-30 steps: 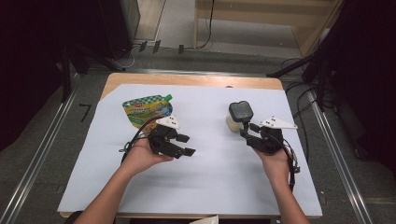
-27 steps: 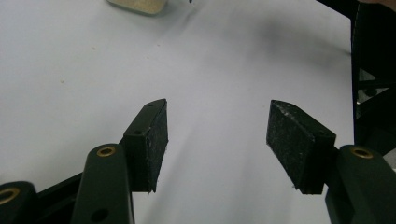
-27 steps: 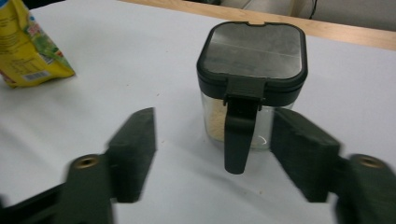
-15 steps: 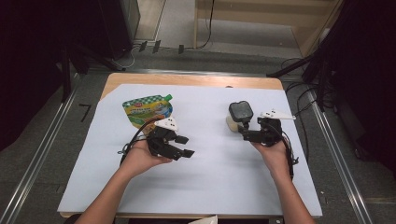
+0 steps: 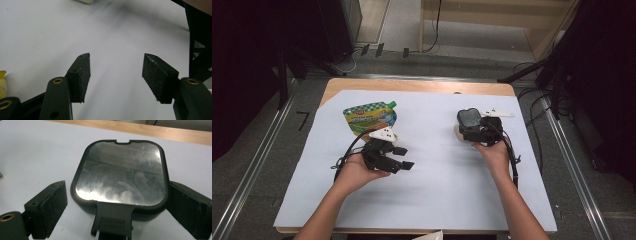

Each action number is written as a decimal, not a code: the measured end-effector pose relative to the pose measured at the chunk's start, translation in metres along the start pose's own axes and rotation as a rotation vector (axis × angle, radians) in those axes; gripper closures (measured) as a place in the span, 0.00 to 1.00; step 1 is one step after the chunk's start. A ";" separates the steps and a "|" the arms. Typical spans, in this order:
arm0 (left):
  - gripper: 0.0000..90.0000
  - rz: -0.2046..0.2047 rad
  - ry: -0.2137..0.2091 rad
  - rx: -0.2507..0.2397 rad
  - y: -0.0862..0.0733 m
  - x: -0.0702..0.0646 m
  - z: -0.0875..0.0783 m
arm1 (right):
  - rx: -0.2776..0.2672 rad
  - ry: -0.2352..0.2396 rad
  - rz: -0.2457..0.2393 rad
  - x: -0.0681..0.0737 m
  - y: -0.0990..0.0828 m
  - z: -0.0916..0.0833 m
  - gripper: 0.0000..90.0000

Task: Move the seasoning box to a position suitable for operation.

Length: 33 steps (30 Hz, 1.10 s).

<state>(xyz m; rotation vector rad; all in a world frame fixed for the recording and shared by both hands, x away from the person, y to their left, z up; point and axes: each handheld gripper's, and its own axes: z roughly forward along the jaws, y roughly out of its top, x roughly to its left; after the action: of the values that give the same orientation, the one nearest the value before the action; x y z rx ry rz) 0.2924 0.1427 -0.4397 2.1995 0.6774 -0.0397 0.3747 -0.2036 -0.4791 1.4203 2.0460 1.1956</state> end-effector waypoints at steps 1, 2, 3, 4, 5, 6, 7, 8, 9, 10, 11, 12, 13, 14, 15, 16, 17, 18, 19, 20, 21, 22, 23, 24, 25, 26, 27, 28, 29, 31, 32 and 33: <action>0.45 0.000 0.002 0.003 0.000 0.001 0.000 | 0.000 -0.002 0.007 0.000 0.000 0.003 0.08; 0.45 -0.002 0.000 0.003 -0.001 0.001 0.000 | 0.002 -0.009 0.011 -0.001 0.000 0.005 0.08; 0.45 -0.004 0.000 0.004 -0.001 0.002 0.000 | 0.004 -0.015 0.016 -0.002 0.000 0.008 0.08; 0.45 -0.004 -0.001 0.004 -0.001 0.002 0.001 | 0.004 -0.025 0.016 -0.002 0.000 0.010 0.09; 0.45 -0.002 0.000 0.007 -0.001 0.002 0.001 | 0.000 -0.024 0.015 -0.003 -0.001 0.012 0.09; 0.45 0.000 0.000 0.009 -0.001 0.002 0.001 | 0.005 -0.023 0.014 -0.003 -0.002 0.014 0.09; 0.45 -0.001 -0.001 0.008 -0.001 0.001 0.002 | 0.008 -0.028 0.011 -0.002 -0.002 0.015 0.09; 0.45 0.000 -0.002 0.010 -0.001 0.001 0.002 | 0.009 -0.037 0.005 -0.001 -0.003 0.017 0.10; 0.45 0.001 -0.002 0.012 -0.001 0.001 0.002 | 0.011 -0.035 0.003 0.000 -0.003 0.019 0.10; 0.45 0.002 -0.002 0.012 -0.001 0.000 0.002 | 0.015 -0.040 0.001 0.002 -0.004 0.021 0.10; 0.45 0.002 -0.002 0.013 -0.001 0.000 0.002 | 0.015 -0.053 -0.005 0.003 -0.004 0.023 0.10; 0.45 0.002 0.000 0.015 -0.002 0.000 0.003 | 0.015 -0.061 -0.011 0.004 -0.004 0.024 0.11; 0.45 0.003 0.001 0.017 -0.002 0.000 0.003 | 0.013 -0.066 -0.012 0.004 -0.004 0.025 0.12; 0.45 0.003 0.002 0.018 -0.003 0.000 0.003 | 0.008 -0.070 -0.011 0.003 -0.004 0.026 0.13; 0.45 0.000 0.001 0.016 -0.003 0.000 0.002 | 0.008 -0.070 -0.005 0.003 -0.005 0.027 0.13; 0.45 -0.003 0.001 0.015 -0.003 0.000 0.002 | 0.006 -0.072 -0.008 0.003 -0.005 0.028 0.13; 0.45 -0.002 0.000 0.015 -0.004 0.000 0.002 | 0.006 -0.079 -0.010 0.004 -0.005 0.028 0.13; 0.45 -0.001 0.000 0.016 -0.004 0.000 0.001 | 0.007 -0.084 -0.013 0.004 -0.006 0.029 0.13; 0.45 -0.003 0.003 0.017 -0.004 0.000 0.001 | 0.006 -0.084 -0.015 0.004 -0.006 0.030 0.14; 0.45 -0.005 0.006 0.016 -0.004 0.000 0.001 | 0.003 -0.089 -0.017 0.004 -0.006 0.030 0.14; 0.45 -0.006 0.004 0.014 -0.005 0.001 0.001 | 0.001 -0.091 -0.017 0.005 -0.007 0.031 0.15; 0.45 -0.007 0.004 0.013 -0.005 0.001 0.000 | 0.001 -0.094 -0.021 0.005 -0.007 0.031 0.15; 0.45 -0.008 0.004 0.013 -0.005 0.001 0.000 | 0.001 -0.099 -0.026 0.005 -0.007 0.031 0.15; 0.45 -0.009 0.005 0.014 -0.005 0.001 0.000 | 0.002 -0.101 -0.028 0.005 -0.007 0.031 0.16; 0.45 -0.012 0.006 0.014 -0.005 0.001 0.000 | 0.003 -0.101 -0.031 0.005 -0.007 0.031 0.16; 0.45 -0.011 0.008 0.017 -0.005 0.001 0.000 | 0.002 -0.102 -0.033 0.005 -0.007 0.031 0.16; 0.45 -0.012 0.007 0.016 -0.006 0.001 0.000 | 0.002 -0.102 -0.034 0.005 -0.007 0.031 0.16; 0.45 -0.015 0.007 0.014 -0.006 0.002 0.000 | 0.000 -0.101 -0.034 0.005 -0.006 0.030 0.16; 0.45 -0.015 0.009 0.015 -0.006 0.002 0.000 | 0.000 -0.101 -0.036 0.005 -0.006 0.030 0.17; 0.45 -0.019 0.006 0.012 -0.006 0.002 0.000 | -0.006 -0.109 -0.042 0.005 -0.005 0.028 0.18; 0.45 -0.019 0.005 0.011 -0.006 0.002 -0.001 | -0.002 -0.100 -0.034 0.004 -0.005 0.028 0.18; 0.45 -0.019 0.004 0.011 -0.006 0.003 -0.001 | -0.003 -0.098 -0.032 0.004 -0.005 0.027 0.18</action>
<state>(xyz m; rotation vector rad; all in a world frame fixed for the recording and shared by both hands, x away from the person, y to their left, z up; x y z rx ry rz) 0.2915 0.1476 -0.4442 2.2047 0.7020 -0.0488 0.3892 -0.1891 -0.4984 1.4109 1.9916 1.0937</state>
